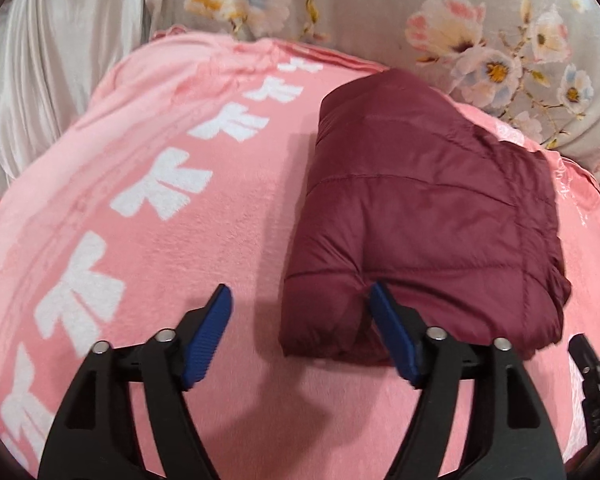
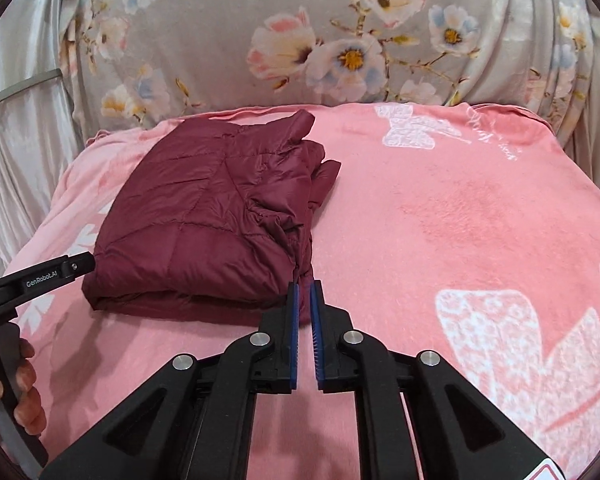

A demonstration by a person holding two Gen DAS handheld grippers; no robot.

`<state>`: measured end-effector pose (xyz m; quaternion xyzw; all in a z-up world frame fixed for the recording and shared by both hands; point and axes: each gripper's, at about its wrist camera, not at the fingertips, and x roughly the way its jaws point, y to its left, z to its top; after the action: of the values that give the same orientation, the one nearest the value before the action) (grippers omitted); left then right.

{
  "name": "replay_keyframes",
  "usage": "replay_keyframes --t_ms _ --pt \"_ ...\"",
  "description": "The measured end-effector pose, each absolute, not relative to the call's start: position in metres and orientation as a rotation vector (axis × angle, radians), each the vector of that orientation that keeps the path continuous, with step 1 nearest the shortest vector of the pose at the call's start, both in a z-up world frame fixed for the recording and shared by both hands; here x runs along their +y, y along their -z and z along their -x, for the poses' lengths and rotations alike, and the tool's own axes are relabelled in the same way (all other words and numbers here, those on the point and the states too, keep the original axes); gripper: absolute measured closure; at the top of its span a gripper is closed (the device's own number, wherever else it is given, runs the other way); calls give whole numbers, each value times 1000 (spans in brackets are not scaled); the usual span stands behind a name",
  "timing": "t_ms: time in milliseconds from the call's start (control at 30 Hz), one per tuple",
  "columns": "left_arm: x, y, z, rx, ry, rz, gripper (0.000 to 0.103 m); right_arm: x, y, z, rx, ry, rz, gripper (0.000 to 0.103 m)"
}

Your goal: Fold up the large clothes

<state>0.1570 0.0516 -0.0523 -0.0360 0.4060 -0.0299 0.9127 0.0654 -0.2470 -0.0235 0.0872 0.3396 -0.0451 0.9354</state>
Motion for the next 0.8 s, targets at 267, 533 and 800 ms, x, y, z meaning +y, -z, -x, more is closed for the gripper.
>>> replay_keyframes --t_ms 267,533,800 --pt "48 34 -110 725 52 55 11 -241 23 -21 660 137 -184 54" --pt "33 45 -75 691 59 -3 10 -220 42 8 632 141 -86 44" --pt "13 80 -61 706 74 -39 10 -208 51 10 640 118 -33 44"
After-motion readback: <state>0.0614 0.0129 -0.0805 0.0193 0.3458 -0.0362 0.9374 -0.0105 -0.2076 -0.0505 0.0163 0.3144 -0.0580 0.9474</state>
